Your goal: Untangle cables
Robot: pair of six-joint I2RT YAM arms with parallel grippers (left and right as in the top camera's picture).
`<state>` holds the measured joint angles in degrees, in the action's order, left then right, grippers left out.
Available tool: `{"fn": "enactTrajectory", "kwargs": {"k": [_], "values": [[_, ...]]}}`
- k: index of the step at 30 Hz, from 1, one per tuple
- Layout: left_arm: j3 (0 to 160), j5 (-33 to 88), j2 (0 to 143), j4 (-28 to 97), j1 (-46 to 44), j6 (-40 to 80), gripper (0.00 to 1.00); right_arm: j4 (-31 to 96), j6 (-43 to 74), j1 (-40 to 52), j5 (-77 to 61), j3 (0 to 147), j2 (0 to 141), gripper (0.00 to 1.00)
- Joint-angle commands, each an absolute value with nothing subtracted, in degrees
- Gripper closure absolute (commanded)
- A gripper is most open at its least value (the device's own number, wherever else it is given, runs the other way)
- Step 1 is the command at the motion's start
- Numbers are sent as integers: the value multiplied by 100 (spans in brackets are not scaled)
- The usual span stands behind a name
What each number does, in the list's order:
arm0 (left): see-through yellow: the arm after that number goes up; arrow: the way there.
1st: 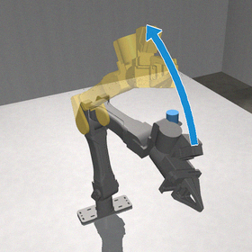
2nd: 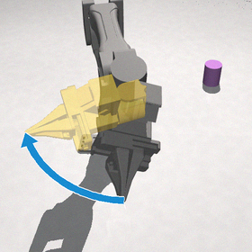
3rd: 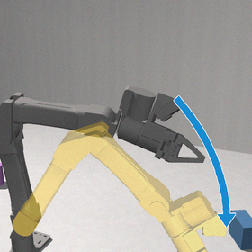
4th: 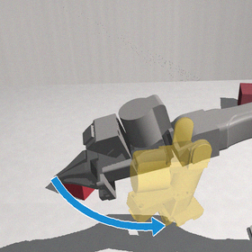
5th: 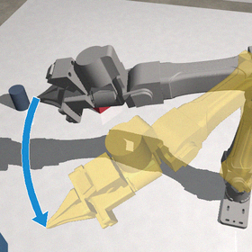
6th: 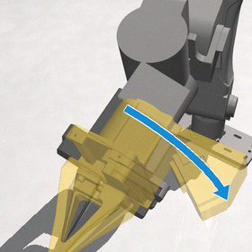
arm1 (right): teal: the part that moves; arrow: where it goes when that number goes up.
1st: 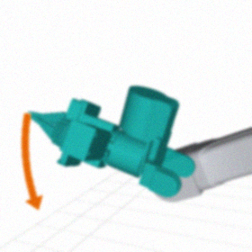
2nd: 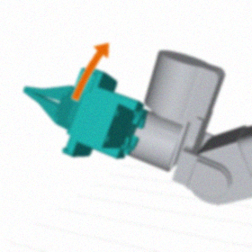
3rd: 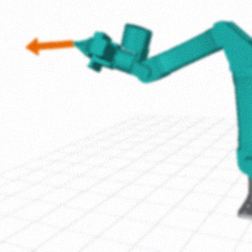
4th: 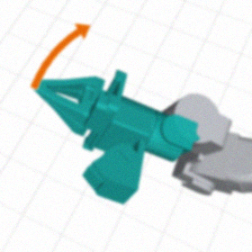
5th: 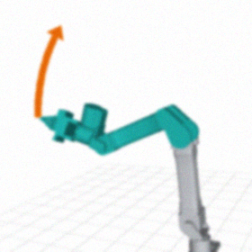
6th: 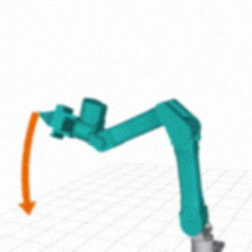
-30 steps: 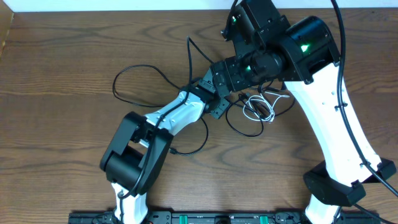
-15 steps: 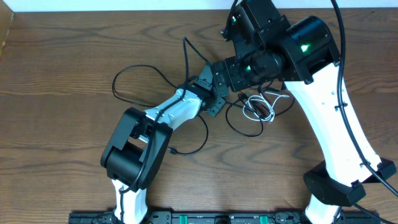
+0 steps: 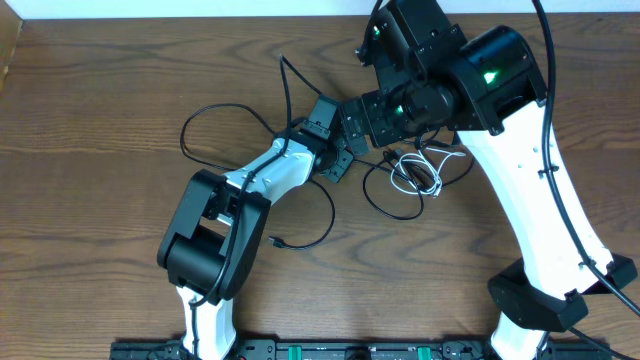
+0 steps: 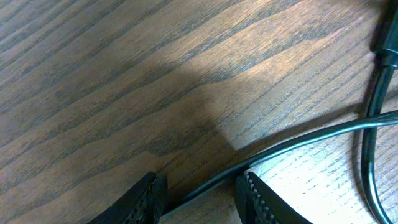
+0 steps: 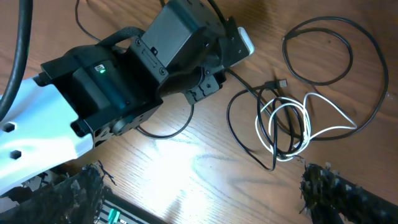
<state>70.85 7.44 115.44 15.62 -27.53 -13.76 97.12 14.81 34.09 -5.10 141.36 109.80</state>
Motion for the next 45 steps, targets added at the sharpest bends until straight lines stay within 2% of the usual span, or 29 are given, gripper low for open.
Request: {"fn": "enactTrajectory", "kwargs": {"k": [1, 6, 7, 16, 30, 32, 35, 40, 45], "values": [[7050, 690, 11963, 1769, -2727, -1415, 62, 9727, 1457, 3398, -464, 14121, 10982, 1], [7063, 685, 11963, 1776, -2724, -1413, 91, 9727, 1459, 3422, -464, 14121, 10982, 1], [7065, 685, 11931, 1769, -2720, -1413, 92, 9727, 1459, 3422, -464, 14121, 10982, 1], [7102, 685, 11183, 1772, -2711, -1170, 92, 9727, 1476, 3422, -462, 14121, 10982, 1], [7100, 1048, 8097, 1870, -2703, -462, 92, 9727, 1479, 3341, -462, 14121, 10982, 1], [7100, 1098, 7944, 2005, -2703, -460, 85, 9730, 1503, 3326, -460, 14121, 10982, 1], [7100, 1094, 7955, 2403, -2703, -460, 50, 9730, 1597, 3308, -460, 14118, 10982, 1], [7100, 792, 8184, 2766, -2613, -370, 50, 9727, 1629, 3306, -462, 14064, 10982, 1], [7100, 169, 8237, 2783, -2108, 475, 50, 9706, 1763, 3301, -460, 13961, 10982, 1]]}}
